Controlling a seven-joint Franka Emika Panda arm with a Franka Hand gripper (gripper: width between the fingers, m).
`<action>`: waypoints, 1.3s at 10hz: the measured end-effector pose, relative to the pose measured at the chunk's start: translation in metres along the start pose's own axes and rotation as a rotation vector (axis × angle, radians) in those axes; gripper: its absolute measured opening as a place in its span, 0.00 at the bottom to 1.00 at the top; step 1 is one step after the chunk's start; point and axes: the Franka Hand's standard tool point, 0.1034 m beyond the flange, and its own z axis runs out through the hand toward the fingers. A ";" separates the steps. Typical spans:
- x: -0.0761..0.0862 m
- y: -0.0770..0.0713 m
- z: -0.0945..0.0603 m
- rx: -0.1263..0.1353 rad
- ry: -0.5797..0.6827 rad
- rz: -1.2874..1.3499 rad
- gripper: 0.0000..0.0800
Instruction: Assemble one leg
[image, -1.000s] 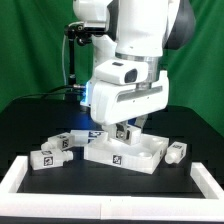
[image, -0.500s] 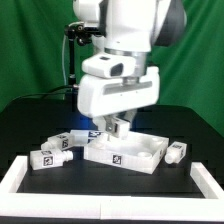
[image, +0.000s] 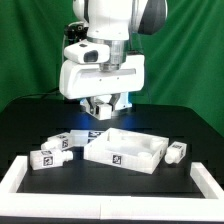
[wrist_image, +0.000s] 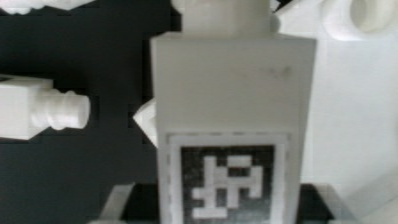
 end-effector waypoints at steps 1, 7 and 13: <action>0.000 0.000 0.000 0.000 -0.001 0.000 0.36; -0.070 -0.040 0.064 0.022 0.010 0.114 0.36; -0.083 -0.009 0.081 -0.008 0.033 0.085 0.36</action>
Offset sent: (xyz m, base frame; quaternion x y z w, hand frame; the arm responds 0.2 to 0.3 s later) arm -0.0827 -0.0148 -0.0232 0.0259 -0.0016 0.0817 0.9963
